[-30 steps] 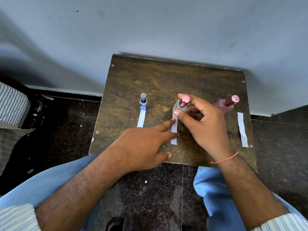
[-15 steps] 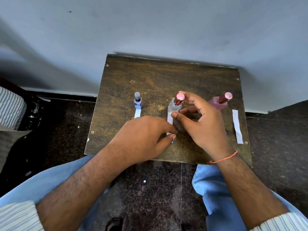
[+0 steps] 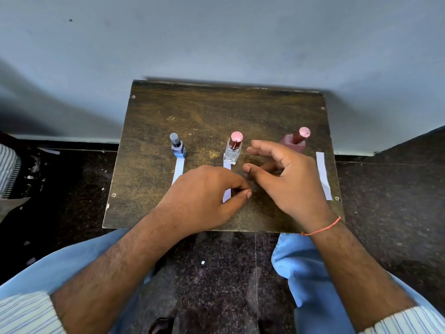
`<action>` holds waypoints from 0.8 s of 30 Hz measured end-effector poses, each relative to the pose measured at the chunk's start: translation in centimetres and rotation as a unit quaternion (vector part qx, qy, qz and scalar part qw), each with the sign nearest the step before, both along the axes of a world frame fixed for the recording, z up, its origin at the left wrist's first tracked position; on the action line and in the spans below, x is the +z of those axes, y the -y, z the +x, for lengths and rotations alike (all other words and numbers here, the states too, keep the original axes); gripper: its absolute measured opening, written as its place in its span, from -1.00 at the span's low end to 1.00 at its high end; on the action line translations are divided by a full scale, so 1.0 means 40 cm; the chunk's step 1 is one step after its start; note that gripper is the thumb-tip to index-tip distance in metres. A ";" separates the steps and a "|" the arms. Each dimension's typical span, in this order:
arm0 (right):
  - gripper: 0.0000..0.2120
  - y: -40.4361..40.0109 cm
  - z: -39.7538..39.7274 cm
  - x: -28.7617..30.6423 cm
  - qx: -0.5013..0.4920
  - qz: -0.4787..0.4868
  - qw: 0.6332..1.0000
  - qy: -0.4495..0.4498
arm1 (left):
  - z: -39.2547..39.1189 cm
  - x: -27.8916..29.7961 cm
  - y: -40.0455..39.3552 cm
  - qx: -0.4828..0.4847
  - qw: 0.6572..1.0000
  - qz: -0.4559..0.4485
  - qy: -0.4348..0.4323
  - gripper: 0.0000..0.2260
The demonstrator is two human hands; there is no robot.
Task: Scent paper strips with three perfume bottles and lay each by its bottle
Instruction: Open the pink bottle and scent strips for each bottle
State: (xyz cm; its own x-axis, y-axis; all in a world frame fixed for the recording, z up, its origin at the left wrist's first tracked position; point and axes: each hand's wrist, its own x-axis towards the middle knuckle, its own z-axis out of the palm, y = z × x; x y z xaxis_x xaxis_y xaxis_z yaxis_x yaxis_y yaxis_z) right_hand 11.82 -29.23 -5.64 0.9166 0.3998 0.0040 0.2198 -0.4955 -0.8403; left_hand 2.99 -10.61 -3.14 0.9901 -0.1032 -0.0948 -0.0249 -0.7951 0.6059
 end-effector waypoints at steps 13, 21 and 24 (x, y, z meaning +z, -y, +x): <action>-0.70 0.102 0.015 0.043 -0.140 0.061 0.963 0.222 | 0.023 -0.008 0.052 0.023 0.998 -0.054 0.030 -0.72; -0.38 0.130 0.052 -0.006 -0.097 -0.035 0.990 0.099 | 0.031 -0.008 0.068 0.041 0.994 -0.088 0.043 -0.75; -0.43 0.121 0.052 -0.013 -0.067 -0.051 0.994 0.069 | 0.034 -0.002 0.069 0.049 0.993 -0.098 0.045 -0.79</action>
State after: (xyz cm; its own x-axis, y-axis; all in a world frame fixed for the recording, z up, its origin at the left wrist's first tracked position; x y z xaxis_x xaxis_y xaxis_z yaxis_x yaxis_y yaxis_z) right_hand 13.90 -34.07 -6.15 0.9550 0.2795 0.0991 0.2560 -0.6084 -0.7512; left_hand 4.35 -13.37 -3.24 0.9999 -0.0133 0.0078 -0.0146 -0.6632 0.7483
